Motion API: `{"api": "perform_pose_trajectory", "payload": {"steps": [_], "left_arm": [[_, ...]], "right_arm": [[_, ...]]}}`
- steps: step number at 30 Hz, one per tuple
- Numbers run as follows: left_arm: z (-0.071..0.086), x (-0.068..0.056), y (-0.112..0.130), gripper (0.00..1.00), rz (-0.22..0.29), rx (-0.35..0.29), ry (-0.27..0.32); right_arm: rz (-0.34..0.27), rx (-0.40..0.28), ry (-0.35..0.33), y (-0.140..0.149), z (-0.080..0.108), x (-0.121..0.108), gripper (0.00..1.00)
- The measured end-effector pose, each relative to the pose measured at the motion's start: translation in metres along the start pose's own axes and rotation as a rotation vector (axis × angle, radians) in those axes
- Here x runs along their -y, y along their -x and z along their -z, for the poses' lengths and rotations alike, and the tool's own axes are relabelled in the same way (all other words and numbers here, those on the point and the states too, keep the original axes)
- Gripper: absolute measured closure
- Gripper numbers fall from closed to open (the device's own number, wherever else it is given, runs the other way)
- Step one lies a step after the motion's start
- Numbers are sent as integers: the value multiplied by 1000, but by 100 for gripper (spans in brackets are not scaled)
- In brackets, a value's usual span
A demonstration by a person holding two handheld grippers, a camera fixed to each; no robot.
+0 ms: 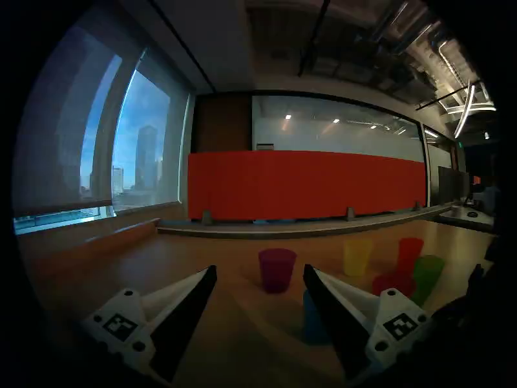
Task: Pour water
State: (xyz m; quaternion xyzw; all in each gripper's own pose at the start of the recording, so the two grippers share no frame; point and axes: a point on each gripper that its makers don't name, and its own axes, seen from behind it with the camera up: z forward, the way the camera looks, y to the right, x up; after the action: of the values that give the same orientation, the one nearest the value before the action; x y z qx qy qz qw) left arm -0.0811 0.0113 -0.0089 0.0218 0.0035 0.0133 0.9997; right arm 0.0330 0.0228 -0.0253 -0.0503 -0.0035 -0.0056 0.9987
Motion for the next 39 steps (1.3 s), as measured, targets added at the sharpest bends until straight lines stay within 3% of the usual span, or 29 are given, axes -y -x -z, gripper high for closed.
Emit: {"api": "perform_pose_trajectory", "payload": {"steps": [8,21,30,39], "left_arm": [[0,0,0,0,0,0,0],[0,-1,0,0,0,0,0],[0,-1,0,0,0,0,0],[0,-1,0,0,0,0,-1]], "right_arm": [[-11,-17,-20,5,1,-6,1],[-10,-43,-76,24,-10,7,1],[-50,-75,-109,25,-19,14,1],[-48,-60,-111,37,-23,14,1]]}}
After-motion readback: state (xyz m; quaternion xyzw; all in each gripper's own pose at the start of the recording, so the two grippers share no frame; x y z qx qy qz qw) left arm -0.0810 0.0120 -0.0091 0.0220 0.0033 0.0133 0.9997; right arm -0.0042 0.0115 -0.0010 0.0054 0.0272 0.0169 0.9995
